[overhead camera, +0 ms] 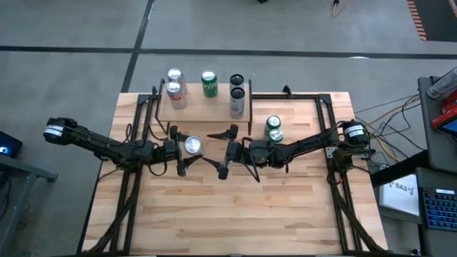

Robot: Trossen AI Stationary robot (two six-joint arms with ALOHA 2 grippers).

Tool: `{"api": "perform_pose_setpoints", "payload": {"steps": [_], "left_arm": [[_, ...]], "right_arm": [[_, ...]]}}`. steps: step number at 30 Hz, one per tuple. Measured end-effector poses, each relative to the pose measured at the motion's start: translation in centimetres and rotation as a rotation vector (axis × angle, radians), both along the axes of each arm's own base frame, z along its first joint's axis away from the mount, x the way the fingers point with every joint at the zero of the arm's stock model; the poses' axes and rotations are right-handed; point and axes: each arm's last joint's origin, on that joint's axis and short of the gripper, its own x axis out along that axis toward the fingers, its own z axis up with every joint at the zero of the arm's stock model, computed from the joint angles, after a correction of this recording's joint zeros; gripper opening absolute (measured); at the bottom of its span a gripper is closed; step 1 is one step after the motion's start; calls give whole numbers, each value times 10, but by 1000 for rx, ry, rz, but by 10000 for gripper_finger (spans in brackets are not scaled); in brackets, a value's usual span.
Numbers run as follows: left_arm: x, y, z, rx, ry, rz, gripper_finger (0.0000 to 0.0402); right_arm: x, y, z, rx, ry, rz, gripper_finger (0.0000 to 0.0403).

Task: Place canned beverage on shelf
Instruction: Put the red-silver soda can aligned with the other red-silver soda cans on the shelf

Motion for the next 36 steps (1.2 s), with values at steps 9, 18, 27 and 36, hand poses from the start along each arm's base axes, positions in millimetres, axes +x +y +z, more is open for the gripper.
{"api": "perform_pose_setpoints", "payload": {"steps": [9, 18, 27, 36], "left_arm": [[18, -3, -3, 5, 12, 33, 296], [29, -5, 1, 3, 21, 34, 296], [49, -10, 6, 0, 28, 17, 296], [56, -11, 4, 5, 44, 13, 296]], "right_arm": [[1, 1, 2, -24, 14, 15, 368], [1, 1, 0, -27, 29, 15, 368], [1, -1, 0, -44, 37, 12, 368], [1, -1, 0, -50, 37, 10, 286]]}}
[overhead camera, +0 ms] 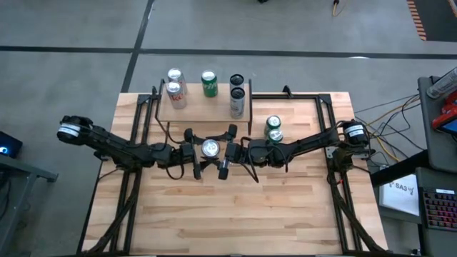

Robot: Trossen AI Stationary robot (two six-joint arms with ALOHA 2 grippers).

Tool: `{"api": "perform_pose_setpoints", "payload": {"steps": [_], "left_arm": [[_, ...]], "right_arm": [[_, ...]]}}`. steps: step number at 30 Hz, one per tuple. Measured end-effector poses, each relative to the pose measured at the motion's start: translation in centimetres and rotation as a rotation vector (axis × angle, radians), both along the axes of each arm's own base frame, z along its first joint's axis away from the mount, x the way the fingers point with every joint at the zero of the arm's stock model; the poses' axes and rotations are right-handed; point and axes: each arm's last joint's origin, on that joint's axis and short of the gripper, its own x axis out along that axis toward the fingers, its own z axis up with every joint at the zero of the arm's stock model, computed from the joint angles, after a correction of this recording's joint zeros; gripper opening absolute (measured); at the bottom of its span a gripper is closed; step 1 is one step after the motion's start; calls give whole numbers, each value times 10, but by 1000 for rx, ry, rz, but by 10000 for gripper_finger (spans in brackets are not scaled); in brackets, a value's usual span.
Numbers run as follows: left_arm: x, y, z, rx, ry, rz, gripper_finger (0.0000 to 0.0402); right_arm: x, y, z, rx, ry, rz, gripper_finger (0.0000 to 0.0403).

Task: Place canned beverage on shelf
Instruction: Put the red-silver soda can aligned with the other red-silver soda cans on the shelf

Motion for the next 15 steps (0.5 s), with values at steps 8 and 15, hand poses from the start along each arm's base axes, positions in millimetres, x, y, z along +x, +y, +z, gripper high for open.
{"api": "perform_pose_setpoints", "payload": {"steps": [8, 15], "left_arm": [[-4, 1, 6, -22, -33, -7, 377], [-14, 3, 12, 10, 18, -1, 382]], "right_arm": [[0, -1, -1, 14, 4, -2, 286], [-4, -5, 6, -10, 54, -118, 286]]}}
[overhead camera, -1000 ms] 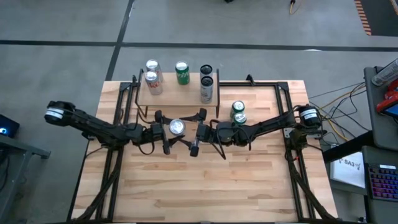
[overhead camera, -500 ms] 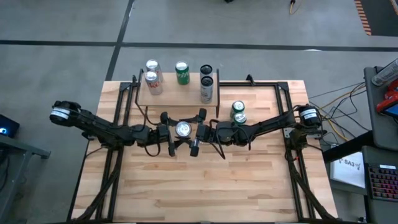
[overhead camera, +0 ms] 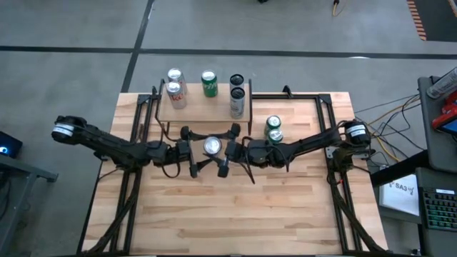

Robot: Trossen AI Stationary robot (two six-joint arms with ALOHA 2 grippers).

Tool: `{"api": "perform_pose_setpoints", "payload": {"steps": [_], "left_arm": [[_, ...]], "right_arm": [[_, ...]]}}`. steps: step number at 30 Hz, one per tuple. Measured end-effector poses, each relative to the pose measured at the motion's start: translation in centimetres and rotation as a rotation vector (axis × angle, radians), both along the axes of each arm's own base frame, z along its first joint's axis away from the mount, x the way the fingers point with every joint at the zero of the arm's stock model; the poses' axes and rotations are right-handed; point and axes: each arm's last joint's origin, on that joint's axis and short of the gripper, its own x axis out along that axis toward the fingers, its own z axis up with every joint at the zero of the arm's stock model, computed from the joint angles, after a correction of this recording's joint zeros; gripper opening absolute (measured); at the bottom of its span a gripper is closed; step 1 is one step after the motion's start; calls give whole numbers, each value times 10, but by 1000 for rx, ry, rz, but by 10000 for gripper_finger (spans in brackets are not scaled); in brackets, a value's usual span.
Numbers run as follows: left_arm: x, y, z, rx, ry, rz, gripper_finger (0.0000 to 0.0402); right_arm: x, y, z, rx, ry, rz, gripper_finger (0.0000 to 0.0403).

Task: Place canned beverage on shelf
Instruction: Put the red-silver soda can aligned with the other red-silver soda cans on the shelf

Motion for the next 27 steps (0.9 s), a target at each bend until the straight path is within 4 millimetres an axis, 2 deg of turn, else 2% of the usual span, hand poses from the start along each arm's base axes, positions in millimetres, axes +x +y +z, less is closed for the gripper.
{"api": "perform_pose_setpoints", "payload": {"steps": [6, 11, 14, 19, 27], "left_arm": [[-21, 5, 15, 66, 27, 20, 368], [-45, 11, 33, 145, 8, 98, 359], [-61, 15, 44, 194, -24, 142, 353], [-88, 22, 62, 256, -102, 198, 343], [-127, 34, 73, 233, -145, 427, 318]], "right_arm": [[5, -9, 21, 5, 94, -67, 286], [9, -20, 34, 12, 95, -88, 286], [10, -32, 37, 34, 87, -106, 286], [17, -56, 43, 125, 39, -7, 286], [49, -92, 31, 152, 27, -6, 286]]}}
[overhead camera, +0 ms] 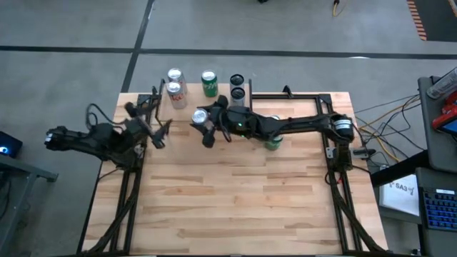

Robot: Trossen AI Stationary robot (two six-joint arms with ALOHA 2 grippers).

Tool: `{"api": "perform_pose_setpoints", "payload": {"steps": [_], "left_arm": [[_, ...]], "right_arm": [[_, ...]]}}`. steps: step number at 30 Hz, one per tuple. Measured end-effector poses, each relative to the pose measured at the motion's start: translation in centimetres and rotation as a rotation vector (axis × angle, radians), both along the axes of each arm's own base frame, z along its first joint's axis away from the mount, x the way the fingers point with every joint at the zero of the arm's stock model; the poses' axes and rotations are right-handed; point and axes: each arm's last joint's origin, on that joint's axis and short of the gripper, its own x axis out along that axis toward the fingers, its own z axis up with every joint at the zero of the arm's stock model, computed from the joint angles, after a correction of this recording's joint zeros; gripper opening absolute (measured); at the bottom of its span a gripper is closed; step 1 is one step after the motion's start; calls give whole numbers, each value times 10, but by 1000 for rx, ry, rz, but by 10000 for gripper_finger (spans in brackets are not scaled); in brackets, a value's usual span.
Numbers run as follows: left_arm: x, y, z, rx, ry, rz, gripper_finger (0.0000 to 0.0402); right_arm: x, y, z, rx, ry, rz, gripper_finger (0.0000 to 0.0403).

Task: Place canned beverage on shelf
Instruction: Put the red-silver soda can aligned with the other red-silver soda cans on the shelf

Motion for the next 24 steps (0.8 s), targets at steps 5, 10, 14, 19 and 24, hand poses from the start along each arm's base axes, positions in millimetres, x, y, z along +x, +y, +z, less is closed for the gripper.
{"api": "perform_pose_setpoints", "payload": {"steps": [5, 10, 14, 19, 24], "left_arm": [[-20, 4, 4, -15, -58, 26, 308], [-36, 8, 4, -34, -91, 46, 304], [-45, 10, 2, -55, -118, 40, 301], [-54, 11, 0, -64, -149, 39, 301], [-59, 12, -2, -69, -168, 38, 301]], "right_arm": [[25, -14, -2, -2, -26, -25, 286], [48, -24, -5, 22, -13, -80, 286], [62, -29, -6, 30, 6, -173, 286], [72, -31, -11, 61, 2, -193, 286], [71, -33, -14, 120, -9, -200, 286]]}}
